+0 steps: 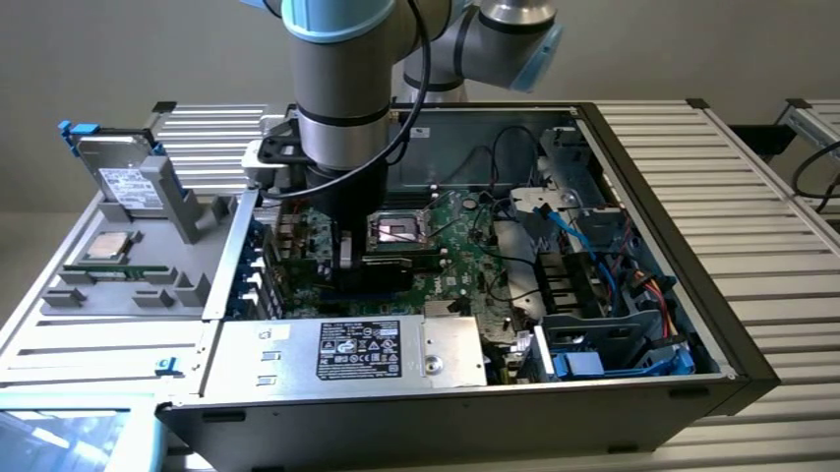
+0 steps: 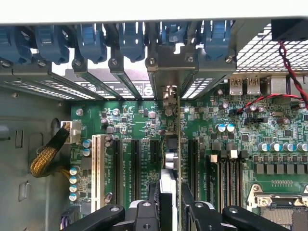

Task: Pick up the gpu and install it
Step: 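Insert the gpu into the slot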

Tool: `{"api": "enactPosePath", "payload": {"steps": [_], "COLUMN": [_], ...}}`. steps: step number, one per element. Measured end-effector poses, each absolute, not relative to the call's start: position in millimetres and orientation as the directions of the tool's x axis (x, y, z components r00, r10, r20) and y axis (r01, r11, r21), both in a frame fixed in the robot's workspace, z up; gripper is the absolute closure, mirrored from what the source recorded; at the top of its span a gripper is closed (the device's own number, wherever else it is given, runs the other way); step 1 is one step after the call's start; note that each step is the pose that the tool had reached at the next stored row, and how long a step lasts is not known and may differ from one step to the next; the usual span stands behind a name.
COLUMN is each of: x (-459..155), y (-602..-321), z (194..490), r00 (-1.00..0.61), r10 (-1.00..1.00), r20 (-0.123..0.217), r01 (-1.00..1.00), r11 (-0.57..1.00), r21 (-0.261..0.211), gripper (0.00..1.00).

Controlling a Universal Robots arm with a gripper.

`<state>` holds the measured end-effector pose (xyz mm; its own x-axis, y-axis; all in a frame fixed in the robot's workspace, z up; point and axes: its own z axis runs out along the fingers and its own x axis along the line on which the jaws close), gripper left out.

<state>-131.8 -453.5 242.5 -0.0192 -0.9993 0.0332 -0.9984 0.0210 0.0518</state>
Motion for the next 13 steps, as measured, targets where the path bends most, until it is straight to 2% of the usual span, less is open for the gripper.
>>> {"api": "enactPosePath", "payload": {"steps": [13], "x": [-131.8], "y": [-453.5], "z": [241.3], "r00": [-0.019], "r10": [-0.999], "r20": [0.033], "r01": [-0.998], "r11": [0.021], "r21": [0.052], "gripper": [0.71]}}
